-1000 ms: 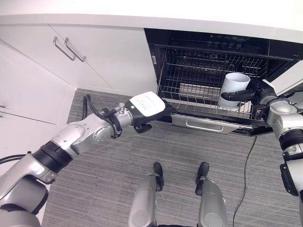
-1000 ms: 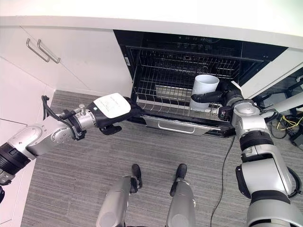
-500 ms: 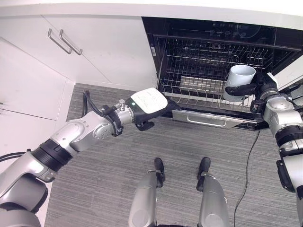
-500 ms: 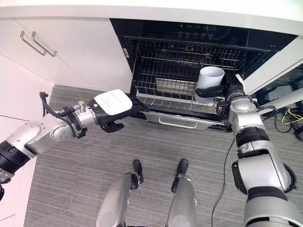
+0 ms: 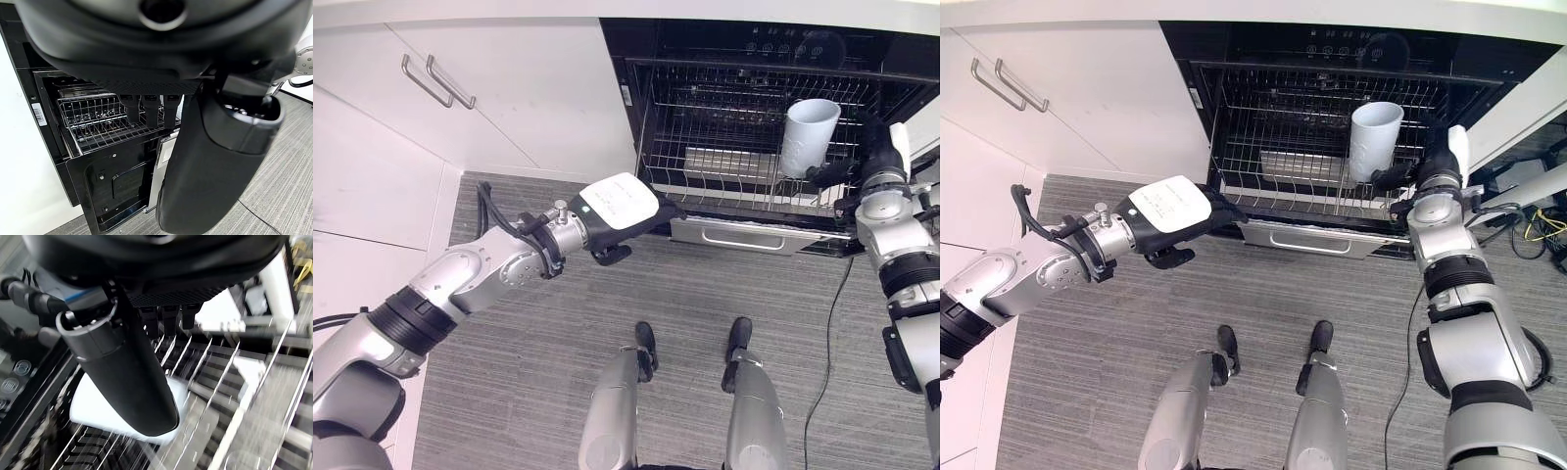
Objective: Place the dishes in the dishwasher.
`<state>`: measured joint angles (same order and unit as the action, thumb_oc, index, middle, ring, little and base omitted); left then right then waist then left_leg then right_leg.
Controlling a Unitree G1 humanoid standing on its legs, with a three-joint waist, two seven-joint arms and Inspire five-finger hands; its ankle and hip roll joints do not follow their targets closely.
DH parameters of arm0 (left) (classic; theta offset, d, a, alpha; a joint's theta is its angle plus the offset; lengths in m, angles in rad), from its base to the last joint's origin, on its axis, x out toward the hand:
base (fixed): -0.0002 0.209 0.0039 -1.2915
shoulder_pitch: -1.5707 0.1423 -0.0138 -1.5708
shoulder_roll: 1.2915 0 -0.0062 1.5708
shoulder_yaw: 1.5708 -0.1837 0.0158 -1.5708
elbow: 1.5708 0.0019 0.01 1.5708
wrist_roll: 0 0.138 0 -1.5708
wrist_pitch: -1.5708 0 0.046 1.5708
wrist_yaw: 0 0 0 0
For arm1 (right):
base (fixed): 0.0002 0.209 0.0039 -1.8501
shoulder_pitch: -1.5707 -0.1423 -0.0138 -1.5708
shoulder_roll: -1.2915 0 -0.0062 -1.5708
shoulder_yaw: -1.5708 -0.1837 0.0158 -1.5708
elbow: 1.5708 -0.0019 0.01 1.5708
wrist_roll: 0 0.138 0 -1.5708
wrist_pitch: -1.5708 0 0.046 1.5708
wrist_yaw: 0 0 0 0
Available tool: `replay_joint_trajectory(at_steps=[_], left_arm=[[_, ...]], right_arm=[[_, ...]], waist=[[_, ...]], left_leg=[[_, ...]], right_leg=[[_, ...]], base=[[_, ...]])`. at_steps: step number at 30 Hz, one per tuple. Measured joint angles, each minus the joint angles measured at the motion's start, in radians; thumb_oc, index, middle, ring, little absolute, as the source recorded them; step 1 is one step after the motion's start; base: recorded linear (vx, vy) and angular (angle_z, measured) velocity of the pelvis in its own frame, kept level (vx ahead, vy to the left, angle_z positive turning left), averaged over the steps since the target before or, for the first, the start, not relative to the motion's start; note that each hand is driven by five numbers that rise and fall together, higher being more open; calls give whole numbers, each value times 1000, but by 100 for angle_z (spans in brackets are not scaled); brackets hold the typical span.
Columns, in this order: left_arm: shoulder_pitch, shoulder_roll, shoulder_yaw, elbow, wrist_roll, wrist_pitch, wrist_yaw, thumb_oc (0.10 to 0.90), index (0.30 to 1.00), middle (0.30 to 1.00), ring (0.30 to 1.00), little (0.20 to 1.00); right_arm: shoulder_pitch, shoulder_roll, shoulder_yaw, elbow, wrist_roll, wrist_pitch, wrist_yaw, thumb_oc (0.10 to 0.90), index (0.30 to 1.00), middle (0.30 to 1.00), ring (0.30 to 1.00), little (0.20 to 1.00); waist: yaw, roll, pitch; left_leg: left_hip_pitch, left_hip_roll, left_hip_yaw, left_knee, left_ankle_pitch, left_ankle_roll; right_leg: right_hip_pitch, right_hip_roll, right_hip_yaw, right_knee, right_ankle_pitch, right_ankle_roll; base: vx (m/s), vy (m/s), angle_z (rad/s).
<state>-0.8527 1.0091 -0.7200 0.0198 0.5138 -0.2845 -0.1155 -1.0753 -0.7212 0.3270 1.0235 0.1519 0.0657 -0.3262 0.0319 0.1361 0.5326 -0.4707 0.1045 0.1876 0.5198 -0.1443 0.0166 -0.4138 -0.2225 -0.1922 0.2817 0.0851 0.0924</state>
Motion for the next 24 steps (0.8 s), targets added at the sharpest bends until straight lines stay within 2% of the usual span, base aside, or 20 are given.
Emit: replay_joint_trajectory(at_steps=[3, 7, 12, 16, 18, 20, 21, 24], left_arm=[[11, 1, 10, -2, 0, 0, 1, 800, 900, 900, 900, 900], [14, 29, 21, -36, 0, 13, 3, 800, 900, 900, 900, 900], [13, 29, 18, -37, 0, 24, 1, 800, 900, 900, 900, 900], [14, 30, 17, -37, 0, 25, 1, 800, 900, 900, 900, 900], [19, 30, 20, -38, 0, 27, 3, 800, 900, 900, 900, 900], [37, 30, 22, -40, 0, 33, 15, 800, 900, 900, 900, 900], [54, 30, 23, -42, 0, 42, 26, 800, 900, 900, 900, 900], [72, 30, 31, -46, 3, 54, 30, 800, 900, 900, 900, 900]], right_arm=[[-2, 1, -2, 0, 49, 19, -25, 800, 900, 900, 900, 900], [7, 2, -8, 2, 48, 25, -66, 800, 900, 900, 900, 900], [6, 2, -9, 4, 50, 26, -67, 800, 900, 900, 900, 900], [7, 8, -30, 4, 141, 3, -66, 800, 900, 900, 900, 900], [16, 27, -101, 0, 264, -53, -65, 800, 900, 900, 900, 900], [41, 51, -152, -25, 309, -99, -65, 800, 900, 900, 900, 900], [88, 73, -177, -98, 337, -151, -59, 800, 900, 900, 900, 900], [126, 105, -185, -194, 347, -180, -54, 800, 900, 900, 900, 900]], waist=[[0, 0, 0], [0, 1, -1], [-2, 2, -1], [-3, 2, -2], [-3, 3, -2], [-5, 3, -2], [-6, 4, -2], [-13, 4, -2]], left_leg=[[0, -2, 0, 3, -4, 0], [-22, -4, 0, 19, -11, 7], [-22, -7, 2, 35, -22, 13], [-24, -7, 2, 35, -23, 11], [-23, -7, 2, 35, -23, 11], [-15, -7, 1, 36, -25, 10], [-9, -7, 0, 37, -27, 11], [-3, -7, 2, 41, -30, 12]], right_leg=[[-2, 2, 10, -7, 4, -3], [-22, 6, 27, -17, 22, 1], [-24, 6, 45, -20, 28, 1], [-25, 6, 46, -23, 28, 1], [-24, 6, 46, -22, 29, 0], [-19, 7, 47, -20, 30, 2], [-15, 8, 52, -20, 31, 4], [-11, 8, 54, -16, 32, 4]], base=[[-20, 4, -9], [-2, 22, -13], [-11, 12, -9], [0, 0, 0], [8, 20, 0], [-3, 20, -4], [34, 39, -7], [5, 38, -4]])
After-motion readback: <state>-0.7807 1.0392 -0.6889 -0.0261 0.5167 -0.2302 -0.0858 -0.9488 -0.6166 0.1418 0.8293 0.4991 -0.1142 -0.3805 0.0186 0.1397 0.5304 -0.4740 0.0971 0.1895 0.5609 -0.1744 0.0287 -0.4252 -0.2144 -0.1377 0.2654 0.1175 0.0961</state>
